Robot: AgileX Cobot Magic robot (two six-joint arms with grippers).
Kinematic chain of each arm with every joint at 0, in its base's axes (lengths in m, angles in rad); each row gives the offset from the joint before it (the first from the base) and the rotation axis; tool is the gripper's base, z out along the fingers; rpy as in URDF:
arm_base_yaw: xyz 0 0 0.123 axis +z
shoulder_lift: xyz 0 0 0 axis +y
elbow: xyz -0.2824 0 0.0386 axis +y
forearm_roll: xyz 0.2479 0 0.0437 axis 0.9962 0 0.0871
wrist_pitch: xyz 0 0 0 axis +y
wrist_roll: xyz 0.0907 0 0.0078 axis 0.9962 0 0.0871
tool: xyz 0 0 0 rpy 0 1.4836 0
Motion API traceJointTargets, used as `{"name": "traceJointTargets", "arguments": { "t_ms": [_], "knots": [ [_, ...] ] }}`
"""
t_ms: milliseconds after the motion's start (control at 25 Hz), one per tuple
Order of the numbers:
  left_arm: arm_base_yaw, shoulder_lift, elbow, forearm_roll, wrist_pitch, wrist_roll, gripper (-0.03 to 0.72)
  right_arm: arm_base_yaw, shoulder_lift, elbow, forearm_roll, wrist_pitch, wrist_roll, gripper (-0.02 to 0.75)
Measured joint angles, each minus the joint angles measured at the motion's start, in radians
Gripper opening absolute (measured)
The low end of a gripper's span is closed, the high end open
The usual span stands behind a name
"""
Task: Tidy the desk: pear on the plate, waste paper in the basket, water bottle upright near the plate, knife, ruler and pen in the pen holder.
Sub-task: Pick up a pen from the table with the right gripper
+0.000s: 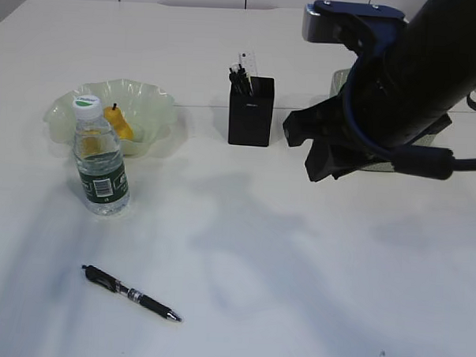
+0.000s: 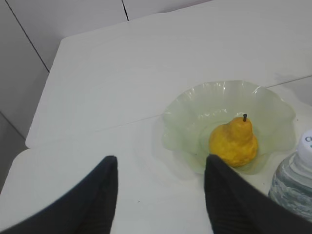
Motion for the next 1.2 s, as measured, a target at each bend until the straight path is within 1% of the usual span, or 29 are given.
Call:
{"name": "traceJointTargets", "arguments": {
  "t_ms": [360,640,760,1000,1200],
  "knots": [
    [0.0,0.0,0.0,0.0,0.004,0.0,0.402,0.0,0.0,0.0,0.108,0.023,-0.182,0.202],
    [0.0,0.0,0.0,0.0,0.007,0.0,0.402,0.0,0.078,-0.036,0.191,0.054,-0.226,0.201],
    [0.0,0.0,0.0,0.0,0.012,0.0,0.402,0.024,0.111,-0.062,0.197,0.054,-0.273,0.201],
    [0.0,0.0,0.0,0.002,0.014,0.0,0.402,0.121,0.196,-0.109,0.203,0.054,-0.397,0.201],
    [0.0,0.0,0.0,0.026,0.019,0.0,0.402,0.137,0.299,-0.206,0.212,0.101,-0.418,0.201]
  ]
}}
